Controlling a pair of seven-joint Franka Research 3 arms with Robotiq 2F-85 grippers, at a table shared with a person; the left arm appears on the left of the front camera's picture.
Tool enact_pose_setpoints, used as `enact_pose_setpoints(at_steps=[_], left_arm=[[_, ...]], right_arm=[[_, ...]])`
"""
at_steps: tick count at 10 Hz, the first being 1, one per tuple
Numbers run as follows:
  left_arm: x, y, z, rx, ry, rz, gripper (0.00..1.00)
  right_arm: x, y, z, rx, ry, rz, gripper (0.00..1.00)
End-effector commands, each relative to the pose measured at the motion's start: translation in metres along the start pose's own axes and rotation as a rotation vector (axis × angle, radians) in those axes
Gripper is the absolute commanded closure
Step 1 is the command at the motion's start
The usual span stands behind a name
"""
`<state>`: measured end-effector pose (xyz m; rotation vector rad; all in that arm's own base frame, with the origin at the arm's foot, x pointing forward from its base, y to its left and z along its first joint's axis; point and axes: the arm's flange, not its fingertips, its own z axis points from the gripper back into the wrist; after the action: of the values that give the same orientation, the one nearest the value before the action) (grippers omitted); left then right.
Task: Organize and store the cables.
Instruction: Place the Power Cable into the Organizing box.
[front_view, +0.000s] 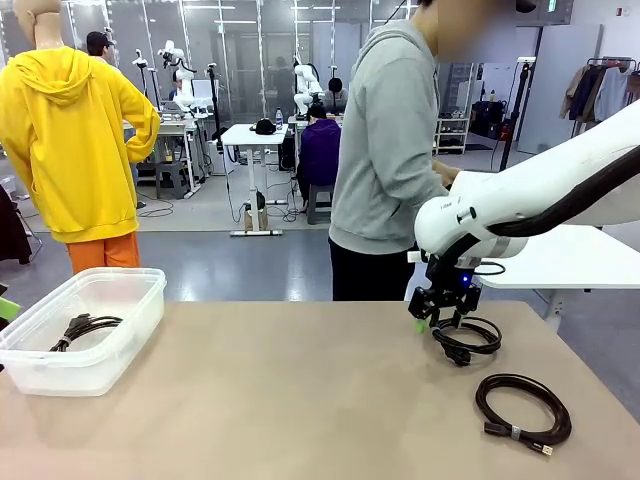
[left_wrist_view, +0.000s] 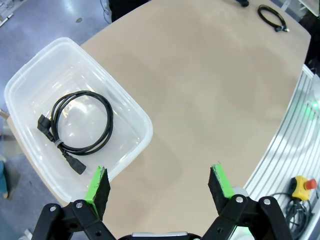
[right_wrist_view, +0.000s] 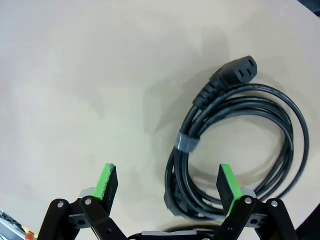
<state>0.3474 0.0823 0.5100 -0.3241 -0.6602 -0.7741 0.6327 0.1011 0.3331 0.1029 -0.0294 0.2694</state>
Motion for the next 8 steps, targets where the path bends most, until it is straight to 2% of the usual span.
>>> enact_pose_setpoints(at_steps=[1, 4, 5, 6, 7, 8], left_arm=[[0.003, 0.001, 0.0, 0.016, 0.014, 0.007, 0.0], [0.003, 0.001, 0.0, 0.016, 0.014, 0.007, 0.0], [0.003, 0.001, 0.0, 0.016, 0.014, 0.007, 0.0], [0.003, 0.001, 0.0, 0.016, 0.014, 0.007, 0.0], [0.003, 0.001, 0.0, 0.016, 0.014, 0.007, 0.0], [0.003, 0.001, 0.0, 0.016, 0.014, 0.007, 0.0]], right_arm=[[0.013, 0.006, -0.014, -0.034, 0.002, -0.056, 0.0], [0.015, 0.007, -0.03, -0.065, 0.017, -0.089, 0.0], [0.015, 0.009, -0.033, -0.072, 0.017, -0.09, 0.17], [0.015, 0.011, -0.032, -0.079, 0.003, -0.095, 0.6], [0.016, 0.011, -0.03, -0.083, -0.003, -0.097, 0.77], [0.016, 0.011, -0.03, -0.094, -0.006, -0.104, 1.0]])
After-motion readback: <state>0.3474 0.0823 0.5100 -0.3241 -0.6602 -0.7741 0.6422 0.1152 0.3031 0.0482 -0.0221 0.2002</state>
